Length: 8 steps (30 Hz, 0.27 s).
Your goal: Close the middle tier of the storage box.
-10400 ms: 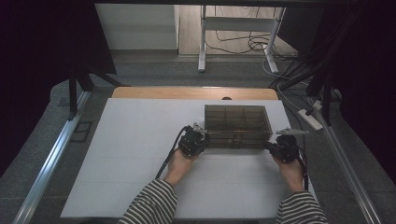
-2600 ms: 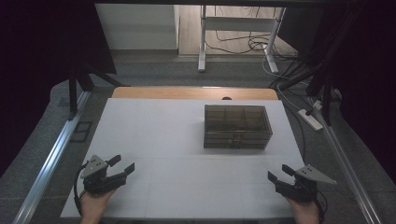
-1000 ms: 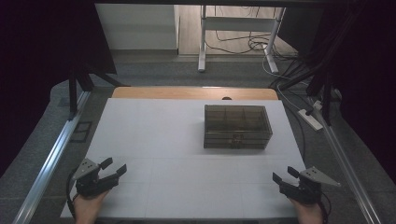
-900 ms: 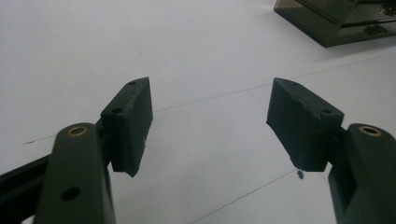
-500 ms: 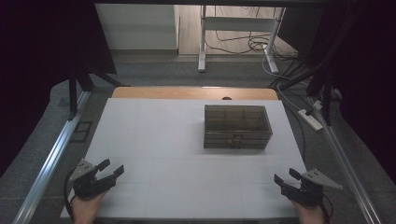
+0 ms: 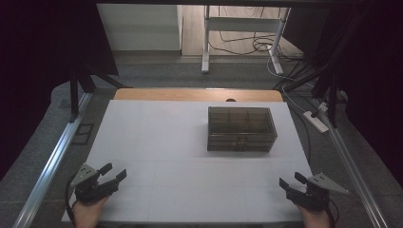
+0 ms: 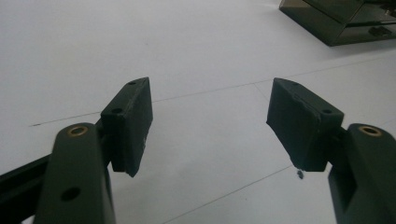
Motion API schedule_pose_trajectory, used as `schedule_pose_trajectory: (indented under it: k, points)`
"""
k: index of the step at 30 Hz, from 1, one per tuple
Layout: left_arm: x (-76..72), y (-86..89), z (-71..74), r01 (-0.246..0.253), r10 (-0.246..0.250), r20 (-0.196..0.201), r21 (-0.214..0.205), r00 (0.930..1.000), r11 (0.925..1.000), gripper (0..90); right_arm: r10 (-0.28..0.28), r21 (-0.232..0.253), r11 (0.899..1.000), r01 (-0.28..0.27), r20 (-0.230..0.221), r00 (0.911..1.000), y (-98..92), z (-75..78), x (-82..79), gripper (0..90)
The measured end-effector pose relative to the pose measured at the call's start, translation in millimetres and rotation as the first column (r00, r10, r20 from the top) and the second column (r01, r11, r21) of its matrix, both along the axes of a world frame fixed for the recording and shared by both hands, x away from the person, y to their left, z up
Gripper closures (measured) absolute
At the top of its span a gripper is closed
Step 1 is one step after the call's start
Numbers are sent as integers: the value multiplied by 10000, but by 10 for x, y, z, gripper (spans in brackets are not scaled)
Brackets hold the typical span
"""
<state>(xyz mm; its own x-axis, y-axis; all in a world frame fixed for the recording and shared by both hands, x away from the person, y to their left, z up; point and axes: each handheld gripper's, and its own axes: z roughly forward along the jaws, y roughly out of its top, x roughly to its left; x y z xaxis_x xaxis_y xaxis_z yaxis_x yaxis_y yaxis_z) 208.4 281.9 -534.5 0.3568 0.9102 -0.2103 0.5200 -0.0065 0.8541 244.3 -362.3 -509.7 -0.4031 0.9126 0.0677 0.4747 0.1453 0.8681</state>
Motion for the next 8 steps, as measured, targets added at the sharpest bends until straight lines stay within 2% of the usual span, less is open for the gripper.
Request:
schedule_pose_trajectory:
  k: [8]
  points:
    - [6,-11,0,36,-36,3,-16,10000,10000,319,0,-4,10000,0,-19,10000,1,-1,2,292]
